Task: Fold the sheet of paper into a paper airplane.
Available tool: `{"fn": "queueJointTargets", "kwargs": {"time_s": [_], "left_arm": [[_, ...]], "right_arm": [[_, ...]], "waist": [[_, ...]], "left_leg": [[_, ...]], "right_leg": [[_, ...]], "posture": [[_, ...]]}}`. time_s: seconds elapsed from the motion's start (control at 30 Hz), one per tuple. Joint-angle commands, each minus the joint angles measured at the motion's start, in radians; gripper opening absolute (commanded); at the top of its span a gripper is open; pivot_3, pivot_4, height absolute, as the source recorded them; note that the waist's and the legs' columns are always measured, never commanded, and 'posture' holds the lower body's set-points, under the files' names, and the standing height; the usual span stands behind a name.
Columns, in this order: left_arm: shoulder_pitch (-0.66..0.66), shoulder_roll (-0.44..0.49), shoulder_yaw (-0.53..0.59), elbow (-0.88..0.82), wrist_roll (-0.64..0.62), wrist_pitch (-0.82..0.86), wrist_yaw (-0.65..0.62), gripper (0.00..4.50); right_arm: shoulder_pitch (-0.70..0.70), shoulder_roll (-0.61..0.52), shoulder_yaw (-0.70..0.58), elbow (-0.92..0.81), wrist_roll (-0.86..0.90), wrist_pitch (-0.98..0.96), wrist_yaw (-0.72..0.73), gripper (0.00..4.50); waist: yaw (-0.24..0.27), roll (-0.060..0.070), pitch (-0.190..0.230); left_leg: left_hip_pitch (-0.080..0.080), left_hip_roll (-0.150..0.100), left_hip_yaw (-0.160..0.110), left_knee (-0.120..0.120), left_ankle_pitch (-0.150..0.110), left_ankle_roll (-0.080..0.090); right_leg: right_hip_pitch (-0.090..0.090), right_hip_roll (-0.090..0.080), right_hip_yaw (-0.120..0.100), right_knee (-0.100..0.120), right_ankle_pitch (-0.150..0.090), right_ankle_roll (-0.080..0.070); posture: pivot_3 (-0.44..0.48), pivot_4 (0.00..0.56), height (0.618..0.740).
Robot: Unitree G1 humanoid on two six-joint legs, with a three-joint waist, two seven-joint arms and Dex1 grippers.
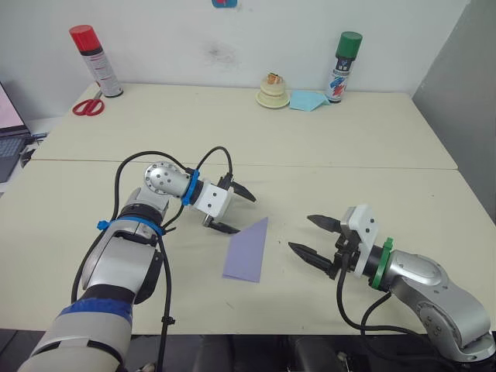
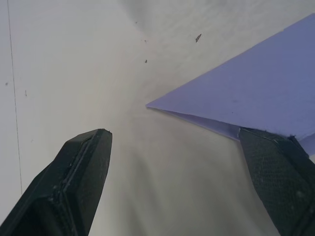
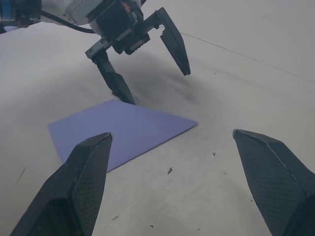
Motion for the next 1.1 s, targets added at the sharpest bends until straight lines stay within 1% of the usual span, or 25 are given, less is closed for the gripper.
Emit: {"fn": "queueJointTargets", "kwargs": {"time_s": [0.03, 0.2, 0.37, 0.47, 0.57, 0.7, 0.8, 0.83, 0.9, 0.97, 1.03, 1.1], "left_arm": [[-0.012, 0.009, -0.001, 0.010, 0.010, -0.064, 0.002, 4.49], [-0.021, 0.012, -0.003, 0.034, 0.042, -0.116, 0.039, 4.49], [-0.025, -0.027, -0.005, 0.040, 0.036, -0.130, 0.033, 4.49], [-0.024, -0.041, -0.025, 0.042, 0.056, -0.162, 0.025, 4.49], [-0.030, -0.044, -0.042, 0.046, 0.073, -0.195, 0.030, 3.89], [-0.041, -0.043, -0.060, 0.052, 0.084, -0.223, 0.027, 2.58], [-0.045, -0.024, -0.100, 0.050, 0.116, -0.276, 0.018, 1.53], [-0.046, -0.020, -0.106, 0.047, 0.116, -0.283, 0.016, 1.28], [-0.047, -0.013, -0.104, 0.037, 0.102, -0.261, 0.016, 0.65], [-0.040, 0.008, -0.095, 0.018, 0.096, -0.193, 0.023, 0.05], [-0.026, 0.039, -0.083, -0.023, 0.094, -0.098, 0.041, 0.02], [0.004, 0.093, -0.078, -0.117, 0.092, 0.034, 0.033, 0.02]], "right_arm": [[-0.008, 0.000, -0.028, -0.037, 0.020, -0.002, -0.016, 4.08], [0.010, 0.000, -0.028, -0.051, 0.024, 0.000, -0.034, 4.08], [0.010, 0.002, -0.027, -0.056, 0.026, 0.004, -0.051, 4.08], [0.005, 0.003, -0.026, -0.052, 0.026, 0.006, -0.056, 4.08], [0.010, -0.002, -0.028, -0.044, 0.023, 0.002, -0.055, 4.08], [0.013, -0.003, -0.026, -0.031, 0.017, -0.006, -0.050, 4.08], [0.012, 0.003, -0.016, -0.016, 0.011, -0.015, -0.047, 4.08], [0.012, 0.006, -0.013, -0.006, 0.011, -0.018, -0.046, 4.08], [0.017, 0.005, -0.004, 0.023, 0.002, -0.033, -0.033, 4.08], [0.023, 0.006, 0.012, 0.044, -0.010, -0.050, -0.021, 4.08], [0.023, 0.011, 0.026, 0.064, -0.016, -0.065, -0.011, 4.08], [0.015, 0.014, 0.044, 0.091, -0.024, -0.087, 0.004, 4.08]], "waist": [[0.000, 0.000, 0.000], [0.000, 0.000, 0.000], [0.000, 0.000, 0.000], [0.000, 0.000, 0.000], [-0.001, 0.000, 0.000], [-0.001, 0.000, 0.000], [-0.001, 0.000, 0.000], [-0.001, 0.000, 0.000], [-0.001, 0.000, 0.000], [-0.001, 0.000, 0.000], [-0.003, 0.000, 0.000], [-0.006, 0.000, 0.000]], "left_leg": [[0.000, 0.000, 0.000, 0.000, 0.000, 0.000], [0.000, 0.000, 0.000, 0.001, 0.000, 0.000], [0.000, 0.000, 0.000, 0.002, 0.000, 0.000], [0.000, 0.000, 0.000, 0.002, 0.000, 0.000], [0.000, 0.000, 0.000, 0.002, 0.000, 0.000], [0.000, 0.000, 0.000, 0.003, 0.000, 0.000], [0.000, 0.000, 0.000, 0.003, 0.000, 0.000], [0.000, 0.000, 0.000, 0.003, 0.000, 0.000], [0.000, 0.000, 0.000, 0.003, 0.000, 0.000], [0.000, 0.000, 0.000, 0.003, 0.000, 0.000], [0.000, 0.000, 0.000, 0.003, 0.000, 0.000], [0.001, 0.000, 0.000, 0.003, 0.000, 0.000]], "right_leg": [[0.000, 0.000, 0.000, 0.000, 0.000, 0.000], [0.000, 0.000, 0.000, 0.000, 0.000, 0.000], [0.000, 0.000, 0.000, 0.001, 0.000, 0.000], [0.000, 0.000, 0.000, 0.001, 0.001, 0.000], [0.000, 0.000, 0.000, 0.001, 0.001, 0.000], [0.000, 0.000, 0.000, 0.002, 0.001, 0.000], [0.000, 0.000, 0.000, 0.002, 0.001, 0.000], [0.000, 0.000, 0.000, 0.002, 0.001, 0.000], [0.000, 0.000, 0.000, 0.003, 0.001, 0.000], [0.000, 0.000, 0.000, 0.003, 0.001, 0.000], [0.000, 0.001, 0.001, 0.004, 0.001, 0.000], [0.000, 0.001, 0.001, 0.005, 0.000, 0.000]], "posture": [[0.000, 0.150, 0.737], [0.000, 0.150, 0.737], [0.000, 0.150, 0.737], [0.000, 0.150, 0.737], [0.000, 0.150, 0.737], [0.000, 0.150, 0.737], [0.000, 0.150, 0.737], [0.000, 0.150, 0.737], [0.000, 0.150, 0.737], [0.000, 0.150, 0.737], [0.000, 0.150, 0.737], [0.000, 0.150, 0.737]]}}
